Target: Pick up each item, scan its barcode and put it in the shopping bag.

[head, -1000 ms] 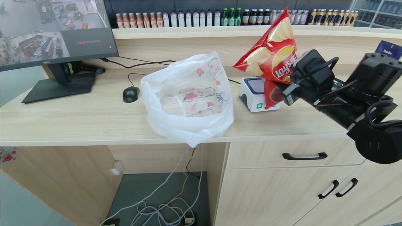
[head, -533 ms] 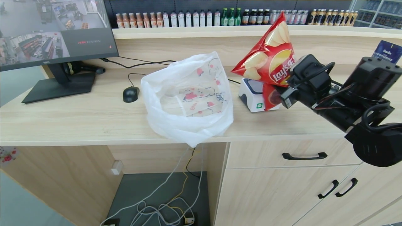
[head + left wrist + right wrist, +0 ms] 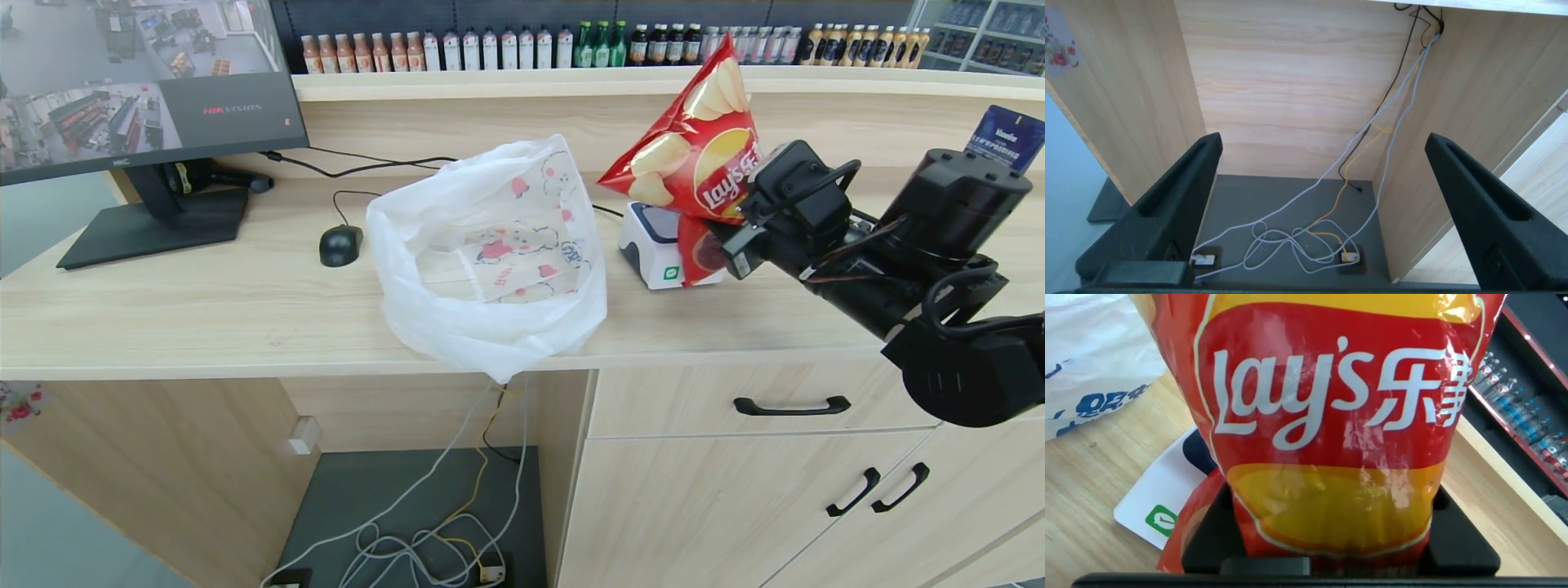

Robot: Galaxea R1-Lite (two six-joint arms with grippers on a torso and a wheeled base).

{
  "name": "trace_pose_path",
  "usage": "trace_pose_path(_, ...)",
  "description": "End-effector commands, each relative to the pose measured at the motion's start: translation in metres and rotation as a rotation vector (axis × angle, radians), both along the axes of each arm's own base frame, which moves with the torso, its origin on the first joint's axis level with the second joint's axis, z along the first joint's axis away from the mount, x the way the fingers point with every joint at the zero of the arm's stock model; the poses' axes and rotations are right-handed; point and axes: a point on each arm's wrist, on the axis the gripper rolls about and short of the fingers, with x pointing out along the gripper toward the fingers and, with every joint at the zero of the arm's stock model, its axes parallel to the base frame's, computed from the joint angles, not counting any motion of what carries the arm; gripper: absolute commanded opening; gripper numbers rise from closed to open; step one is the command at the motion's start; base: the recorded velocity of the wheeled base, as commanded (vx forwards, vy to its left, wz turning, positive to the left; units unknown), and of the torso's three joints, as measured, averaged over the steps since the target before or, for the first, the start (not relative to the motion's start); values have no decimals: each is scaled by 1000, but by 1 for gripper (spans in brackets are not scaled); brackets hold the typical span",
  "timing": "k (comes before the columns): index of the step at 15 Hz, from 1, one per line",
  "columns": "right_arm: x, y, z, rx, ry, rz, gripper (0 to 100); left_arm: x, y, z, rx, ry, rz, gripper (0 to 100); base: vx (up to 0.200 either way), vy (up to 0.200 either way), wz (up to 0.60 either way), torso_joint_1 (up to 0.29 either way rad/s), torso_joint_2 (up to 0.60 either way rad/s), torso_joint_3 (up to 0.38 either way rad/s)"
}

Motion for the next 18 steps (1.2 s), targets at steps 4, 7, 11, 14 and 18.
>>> trace_pose_path(4,3,1,-2,0,4,2,0,0,0,0,-1,0,-1,100,0,0,0,0,0,0)
trace_pose_path(7,2,1,-2,1,4,3,0,0,0,0,1,0,-1,100,0,0,0,0,0,0)
trace_pose_path(11,-1,1,3,6,-7,6,0,0,0,0,-1,0,-1,100,0,0,0,0,0,0)
trace_pose_path(14,-9,3,11,12,-29,19,0,0,0,0,-1,0,0,100,0,0,0,0,0,0)
trace_pose_path(18,-36,14,22,97,-22,66,0,0,0,0,-1,0,0,100,0,0,0,0,0,0)
